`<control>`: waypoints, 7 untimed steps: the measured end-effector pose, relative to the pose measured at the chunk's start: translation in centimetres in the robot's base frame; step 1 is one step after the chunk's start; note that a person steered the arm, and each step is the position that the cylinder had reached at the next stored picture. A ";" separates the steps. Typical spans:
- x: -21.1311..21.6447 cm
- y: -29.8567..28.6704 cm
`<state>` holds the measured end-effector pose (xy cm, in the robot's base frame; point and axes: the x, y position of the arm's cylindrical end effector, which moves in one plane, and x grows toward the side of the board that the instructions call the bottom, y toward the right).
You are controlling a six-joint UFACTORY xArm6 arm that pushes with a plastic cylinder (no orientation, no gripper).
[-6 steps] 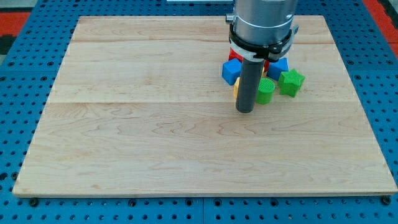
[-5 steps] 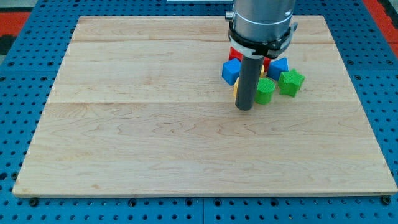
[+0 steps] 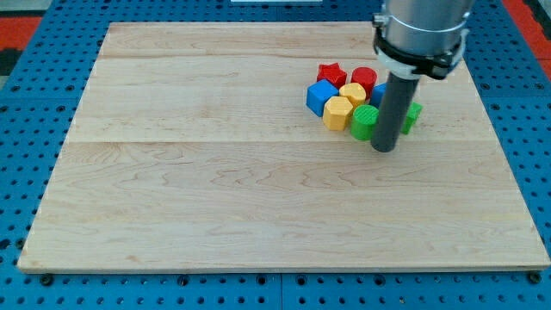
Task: Push the green star closer to the group of blocks
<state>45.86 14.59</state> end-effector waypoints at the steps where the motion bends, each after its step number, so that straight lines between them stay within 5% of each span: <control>1: 0.0 5.4; 7: -2.4 8.0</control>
<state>43.44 22.59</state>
